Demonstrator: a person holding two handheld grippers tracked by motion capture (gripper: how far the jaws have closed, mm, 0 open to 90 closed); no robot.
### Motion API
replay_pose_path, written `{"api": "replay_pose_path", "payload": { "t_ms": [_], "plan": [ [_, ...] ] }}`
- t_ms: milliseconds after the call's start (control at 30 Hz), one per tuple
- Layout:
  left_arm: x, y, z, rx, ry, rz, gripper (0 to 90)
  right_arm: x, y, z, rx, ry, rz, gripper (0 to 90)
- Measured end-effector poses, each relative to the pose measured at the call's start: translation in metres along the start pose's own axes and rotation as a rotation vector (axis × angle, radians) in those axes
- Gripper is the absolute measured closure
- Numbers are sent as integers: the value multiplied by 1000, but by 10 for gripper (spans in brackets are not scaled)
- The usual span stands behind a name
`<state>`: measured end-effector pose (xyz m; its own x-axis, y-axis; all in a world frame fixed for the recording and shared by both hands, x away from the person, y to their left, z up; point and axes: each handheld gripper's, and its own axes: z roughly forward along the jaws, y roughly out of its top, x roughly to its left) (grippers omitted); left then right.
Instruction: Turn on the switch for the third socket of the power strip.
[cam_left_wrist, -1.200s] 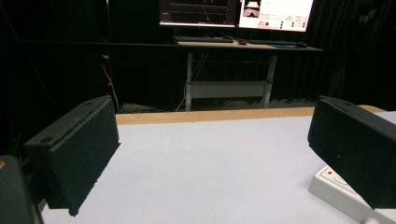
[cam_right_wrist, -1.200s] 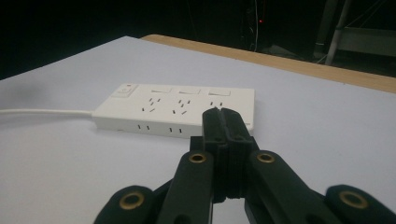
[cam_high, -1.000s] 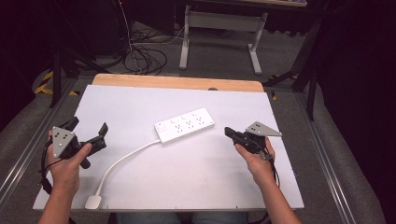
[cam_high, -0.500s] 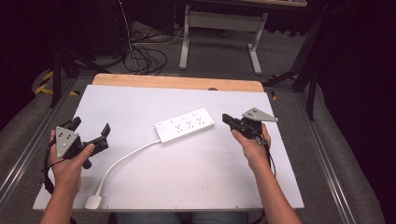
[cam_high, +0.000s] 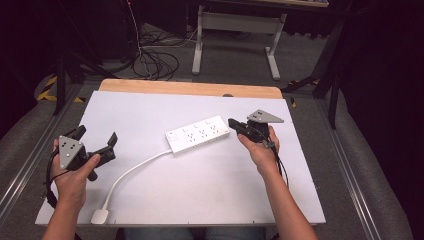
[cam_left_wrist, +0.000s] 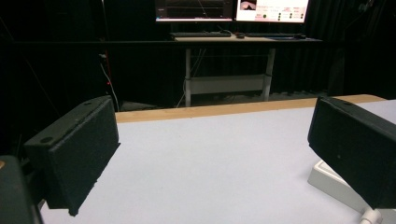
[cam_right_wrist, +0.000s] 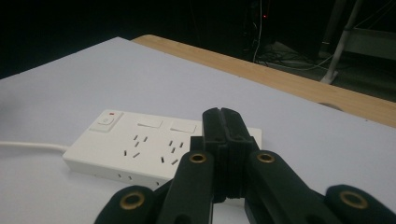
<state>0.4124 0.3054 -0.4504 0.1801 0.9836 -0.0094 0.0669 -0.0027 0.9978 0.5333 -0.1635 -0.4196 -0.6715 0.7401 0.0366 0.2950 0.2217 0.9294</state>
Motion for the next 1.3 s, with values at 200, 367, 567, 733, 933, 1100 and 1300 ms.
{"api": "replay_pose_path", "payload": {
  "t_ms": [200,367,567,733,933,1100,1300],
  "plan": [
    [-1,0,0,-3,0,4,24,1,3,10,9,2,-11,900],
    [-1,0,0,0,-4,7,25,2,6,18,13,-2,-20,900],
    [-1,0,1,3,-6,13,26,1,7,24,21,-1,-27,900],
    [-2,-1,1,4,-6,17,38,1,10,28,22,1,-26,900],
    [-2,-1,1,5,-6,18,38,1,11,34,32,2,-34,900],
    [-2,-1,1,5,-6,20,38,1,11,40,46,2,-41,900],
    [-2,-1,1,7,-7,18,38,1,11,40,47,0,-48,900]
  ]
}}
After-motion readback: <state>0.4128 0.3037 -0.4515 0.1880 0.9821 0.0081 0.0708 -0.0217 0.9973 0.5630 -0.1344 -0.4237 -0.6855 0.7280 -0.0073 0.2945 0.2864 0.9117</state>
